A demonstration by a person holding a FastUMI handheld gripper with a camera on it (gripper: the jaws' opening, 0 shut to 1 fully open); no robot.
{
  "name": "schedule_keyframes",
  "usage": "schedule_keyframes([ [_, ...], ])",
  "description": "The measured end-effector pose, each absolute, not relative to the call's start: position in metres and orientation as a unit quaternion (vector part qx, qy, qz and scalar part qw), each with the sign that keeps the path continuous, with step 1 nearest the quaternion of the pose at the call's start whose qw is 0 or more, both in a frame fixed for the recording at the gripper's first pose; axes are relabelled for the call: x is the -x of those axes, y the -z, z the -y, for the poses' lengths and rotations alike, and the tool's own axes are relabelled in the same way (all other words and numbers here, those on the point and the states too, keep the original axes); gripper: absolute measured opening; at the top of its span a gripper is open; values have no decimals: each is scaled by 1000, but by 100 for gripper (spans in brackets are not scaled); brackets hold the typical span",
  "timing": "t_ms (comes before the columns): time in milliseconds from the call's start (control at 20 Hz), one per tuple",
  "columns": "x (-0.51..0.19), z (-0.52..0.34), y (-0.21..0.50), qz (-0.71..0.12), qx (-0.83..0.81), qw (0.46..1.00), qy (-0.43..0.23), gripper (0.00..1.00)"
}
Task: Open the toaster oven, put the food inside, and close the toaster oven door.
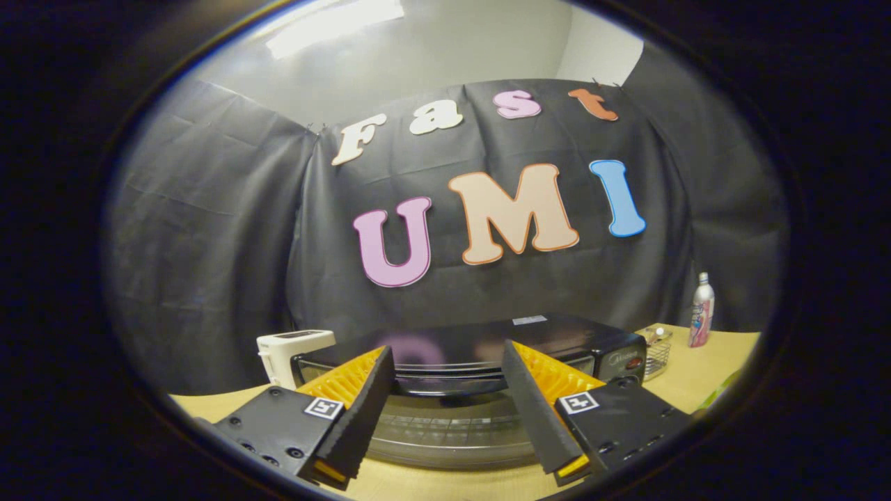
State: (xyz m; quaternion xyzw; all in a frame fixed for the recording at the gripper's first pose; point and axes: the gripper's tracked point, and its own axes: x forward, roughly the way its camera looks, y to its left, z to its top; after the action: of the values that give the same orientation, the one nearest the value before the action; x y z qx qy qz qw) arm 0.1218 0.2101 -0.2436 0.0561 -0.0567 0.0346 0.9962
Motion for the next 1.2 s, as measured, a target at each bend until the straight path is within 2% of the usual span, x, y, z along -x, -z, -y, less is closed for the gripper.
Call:
schedule_keyframes([
  [250,-75,-214,253,44,-48,997,-47,96],
  [550,-23,-216,281,-22,-17,998,-55,96],
  [850,2,-217,307,-68,20,996,-47,96],
  [1200,28,-214,340,-139,-14,988,-65,96],
])
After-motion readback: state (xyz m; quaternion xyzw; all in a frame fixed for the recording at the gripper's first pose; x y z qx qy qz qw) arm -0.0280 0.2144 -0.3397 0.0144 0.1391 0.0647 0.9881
